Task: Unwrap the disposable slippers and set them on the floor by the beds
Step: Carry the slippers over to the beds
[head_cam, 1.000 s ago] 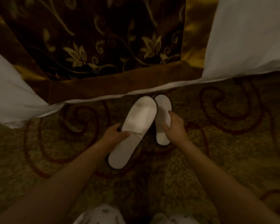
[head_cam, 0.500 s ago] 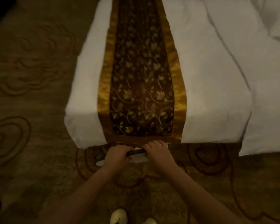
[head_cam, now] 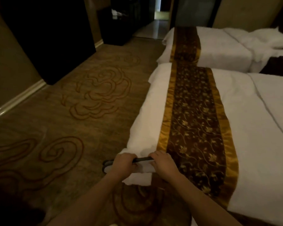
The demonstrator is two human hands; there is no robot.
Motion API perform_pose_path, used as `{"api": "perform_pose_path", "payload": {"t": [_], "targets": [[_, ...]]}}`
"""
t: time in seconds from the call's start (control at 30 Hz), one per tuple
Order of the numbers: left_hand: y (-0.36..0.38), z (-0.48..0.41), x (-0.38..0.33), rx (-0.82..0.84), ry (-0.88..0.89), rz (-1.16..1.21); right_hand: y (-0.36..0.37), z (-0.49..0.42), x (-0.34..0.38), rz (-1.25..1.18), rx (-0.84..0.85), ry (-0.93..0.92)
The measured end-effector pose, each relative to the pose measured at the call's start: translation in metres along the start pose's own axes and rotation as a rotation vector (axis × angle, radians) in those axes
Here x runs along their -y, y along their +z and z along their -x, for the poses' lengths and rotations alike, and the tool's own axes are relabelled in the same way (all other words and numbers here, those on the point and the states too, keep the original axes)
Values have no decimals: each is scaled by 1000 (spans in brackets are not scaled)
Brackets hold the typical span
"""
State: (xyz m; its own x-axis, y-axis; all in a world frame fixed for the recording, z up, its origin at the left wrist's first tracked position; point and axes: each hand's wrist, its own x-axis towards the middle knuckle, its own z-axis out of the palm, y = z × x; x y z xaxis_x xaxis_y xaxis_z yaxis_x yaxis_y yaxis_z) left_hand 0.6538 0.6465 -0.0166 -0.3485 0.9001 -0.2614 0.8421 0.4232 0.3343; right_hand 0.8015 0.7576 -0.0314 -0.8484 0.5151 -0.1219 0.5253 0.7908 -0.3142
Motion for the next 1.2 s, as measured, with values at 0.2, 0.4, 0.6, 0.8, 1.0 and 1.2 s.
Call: {"api": "perform_pose_path", "payload": {"t": [0.2,0.4,0.6,0.8,1.0,1.2], "targets": [[-66,-38,117,10,-43,-132,6,-110,77,-42,-29,-3],[-127,-88,199,-24,-85,-147,-22,-227,121,6,-31,-63],[-163,-178,275,-7,-137,-124,-21,-357,131,48,-59,-111],[-219,-316,354,-50,-153,-200,-25,-520,122,-17,-101,-97],[-286,-434,401,-167,-53,-272,-70,-653,109,-7,-133,-85],[-316,-569,437,-142,44,-317,-92,-769,69,41,-142,-15]]}}
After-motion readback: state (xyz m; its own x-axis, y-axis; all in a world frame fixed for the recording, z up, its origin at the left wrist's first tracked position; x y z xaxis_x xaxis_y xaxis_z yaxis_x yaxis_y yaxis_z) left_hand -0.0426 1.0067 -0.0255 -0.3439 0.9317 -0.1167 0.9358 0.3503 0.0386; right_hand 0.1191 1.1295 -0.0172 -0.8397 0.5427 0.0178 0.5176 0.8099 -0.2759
